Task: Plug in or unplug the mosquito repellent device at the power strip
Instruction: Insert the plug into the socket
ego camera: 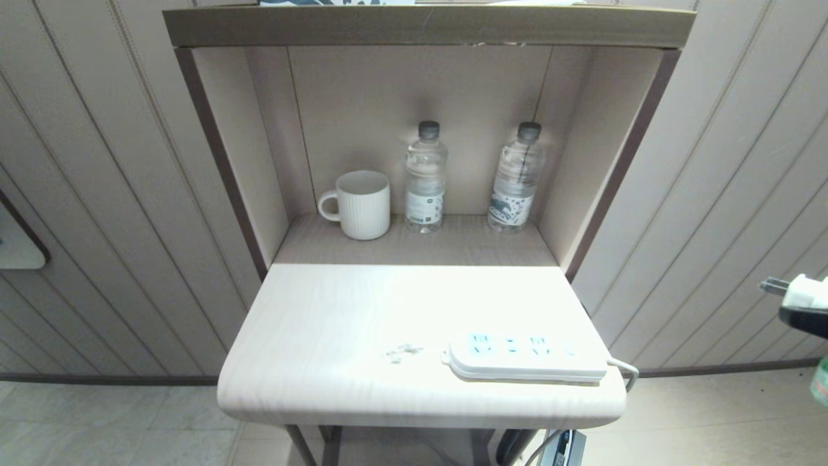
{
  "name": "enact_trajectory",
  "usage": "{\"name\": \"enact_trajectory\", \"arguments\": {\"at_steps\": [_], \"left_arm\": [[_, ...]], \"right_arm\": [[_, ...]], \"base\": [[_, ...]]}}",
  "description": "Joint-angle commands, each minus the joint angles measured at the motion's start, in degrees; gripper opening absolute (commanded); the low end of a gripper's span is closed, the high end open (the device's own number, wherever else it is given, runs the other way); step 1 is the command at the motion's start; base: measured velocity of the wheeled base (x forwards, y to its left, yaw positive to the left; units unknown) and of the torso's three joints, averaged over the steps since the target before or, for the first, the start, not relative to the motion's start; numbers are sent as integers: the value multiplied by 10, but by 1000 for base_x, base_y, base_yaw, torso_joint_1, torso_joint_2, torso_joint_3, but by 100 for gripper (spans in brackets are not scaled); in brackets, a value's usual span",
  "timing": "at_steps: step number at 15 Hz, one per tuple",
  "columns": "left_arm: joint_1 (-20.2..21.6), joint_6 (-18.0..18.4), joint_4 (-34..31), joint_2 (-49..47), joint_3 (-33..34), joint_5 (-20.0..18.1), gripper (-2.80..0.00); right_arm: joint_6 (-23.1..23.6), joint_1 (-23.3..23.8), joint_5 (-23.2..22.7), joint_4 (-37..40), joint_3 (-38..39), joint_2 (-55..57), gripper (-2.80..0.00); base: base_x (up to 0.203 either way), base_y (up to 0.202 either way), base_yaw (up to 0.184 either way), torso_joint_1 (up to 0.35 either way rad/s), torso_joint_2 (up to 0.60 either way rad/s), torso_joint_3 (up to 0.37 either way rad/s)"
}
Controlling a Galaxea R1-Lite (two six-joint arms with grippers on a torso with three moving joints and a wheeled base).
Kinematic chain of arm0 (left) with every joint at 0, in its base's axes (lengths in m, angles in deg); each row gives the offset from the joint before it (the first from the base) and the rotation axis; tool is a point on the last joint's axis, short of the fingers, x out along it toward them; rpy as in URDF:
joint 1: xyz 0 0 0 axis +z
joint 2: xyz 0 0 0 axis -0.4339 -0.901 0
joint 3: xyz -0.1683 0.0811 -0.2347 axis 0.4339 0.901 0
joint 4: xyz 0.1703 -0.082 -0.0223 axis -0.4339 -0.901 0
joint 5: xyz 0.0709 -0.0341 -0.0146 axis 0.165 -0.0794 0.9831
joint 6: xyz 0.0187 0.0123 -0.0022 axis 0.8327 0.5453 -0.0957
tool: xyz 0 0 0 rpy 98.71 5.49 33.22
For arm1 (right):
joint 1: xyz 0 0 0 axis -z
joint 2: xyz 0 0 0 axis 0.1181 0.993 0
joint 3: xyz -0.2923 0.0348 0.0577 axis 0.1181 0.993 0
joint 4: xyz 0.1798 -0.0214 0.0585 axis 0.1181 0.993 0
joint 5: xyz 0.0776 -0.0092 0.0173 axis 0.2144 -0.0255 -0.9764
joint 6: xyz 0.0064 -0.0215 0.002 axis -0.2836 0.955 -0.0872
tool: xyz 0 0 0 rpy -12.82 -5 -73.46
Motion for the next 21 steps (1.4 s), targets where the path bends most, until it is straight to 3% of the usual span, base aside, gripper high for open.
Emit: {"name": "enact_trajectory", "arguments": {"at_steps": [1,16,21], "left_arm": [[0,0,0,0,0,0,-280],[0,0,0,0,1,0,-280],[0,0,0,0,0,0,-280]], "right_arm": [[1,5,-2,1,2,1,-280],[0,5,-5,-2,3,13,-280],[-1,7,-5,-2,1,18,-280]], "base": [[0,0,0,188,-438,-257],[0,0,0,233,-526,-288],[0,0,0,80,-162,-86]]}}
